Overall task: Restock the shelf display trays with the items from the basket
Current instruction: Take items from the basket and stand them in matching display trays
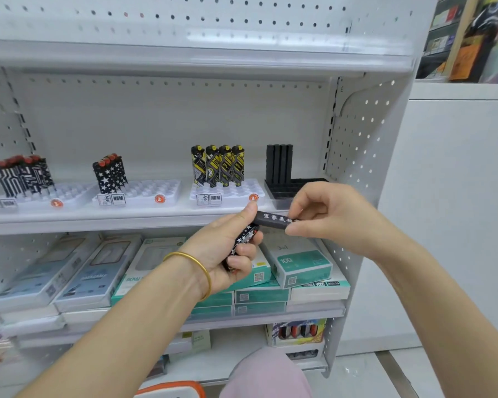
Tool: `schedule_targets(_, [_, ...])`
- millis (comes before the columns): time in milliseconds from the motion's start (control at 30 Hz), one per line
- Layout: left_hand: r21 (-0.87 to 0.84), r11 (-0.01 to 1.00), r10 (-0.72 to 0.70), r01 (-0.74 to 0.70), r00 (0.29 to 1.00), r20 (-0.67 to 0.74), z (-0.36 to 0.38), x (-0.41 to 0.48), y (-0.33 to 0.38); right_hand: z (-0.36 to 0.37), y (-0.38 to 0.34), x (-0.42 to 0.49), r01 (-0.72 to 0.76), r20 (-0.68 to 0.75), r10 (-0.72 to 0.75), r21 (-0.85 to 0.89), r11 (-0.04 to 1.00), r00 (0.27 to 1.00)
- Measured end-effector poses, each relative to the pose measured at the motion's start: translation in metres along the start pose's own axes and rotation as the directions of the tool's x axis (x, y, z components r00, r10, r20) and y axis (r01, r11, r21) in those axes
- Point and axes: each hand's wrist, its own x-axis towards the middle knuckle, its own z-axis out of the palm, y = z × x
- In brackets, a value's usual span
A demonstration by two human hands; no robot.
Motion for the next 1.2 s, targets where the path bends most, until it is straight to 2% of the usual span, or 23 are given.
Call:
schedule_targets(100, [0.011, 1.000, 0.009, -0.009, 1.000, -0.005, 0.000, 0.001, 0.001, 0.002, -0.003, 0.002, 0.105, 0.038, -0.100, -0.162, 0.981, 0.994])
schedule_targets(167, [-0.021, 1.000, -0.012, 0.012, 1.000, 0.002, 0.000, 0.003, 0.001, -0.005, -0.002, 0.008, 0.098, -0.054, -0.103, -0.082, 0.992, 0.993])
schedule_targets(233, [-0.055, 0.997, -0.044, 0.045, 0.999, 0.020, 0.002, 0.006, 0.001, -0.016, 0.005, 0.019, 0.037, -0.199, -0.012, 0.125, 0.991, 0.980])
schedule_targets(267, [-0.057, 0.997, -0.058, 0.059, 0.998, 0.030, 0.003, 0.007, 0.000, -0.021, 0.009, 0.028, -0.001, -0.247, 0.042, 0.163, 0.987, 0.968])
schedule_targets(367, [-0.063, 0.993, -0.093, 0.097, 0.994, 0.062, 0.005, 0.011, -0.004, -0.027, 0.024, 0.059, -0.120, -0.292, 0.153, 0.127, 0.985, 0.944])
schedule_targets(600, [-0.100, 0.985, -0.128, 0.140, 0.985, 0.115, 0.005, 0.017, -0.010, -0.020, 0.039, 0.105, -0.240, -0.231, 0.252, 0.080, 0.967, 0.940])
schedule_targets(967, [-0.034, 0.990, -0.129, 0.136, 0.977, 0.168, 0.004, 0.015, -0.013, -0.020, 0.046, 0.116, -0.256, -0.159, 0.256, 0.024, 0.966, 0.953])
schedule_targets(1100, [0.069, 0.992, -0.119, 0.107, 0.972, 0.203, 0.001, 0.015, -0.016, -0.018, 0.049, 0.115, -0.282, -0.156, 0.262, -0.125, 0.951, 0.952])
schedule_targets(1200, [0.074, 0.994, -0.090, 0.077, 0.974, 0.209, -0.001, 0.013, -0.018, -0.022, 0.040, 0.113, -0.303, -0.179, 0.266, -0.230, 0.925, 0.947])
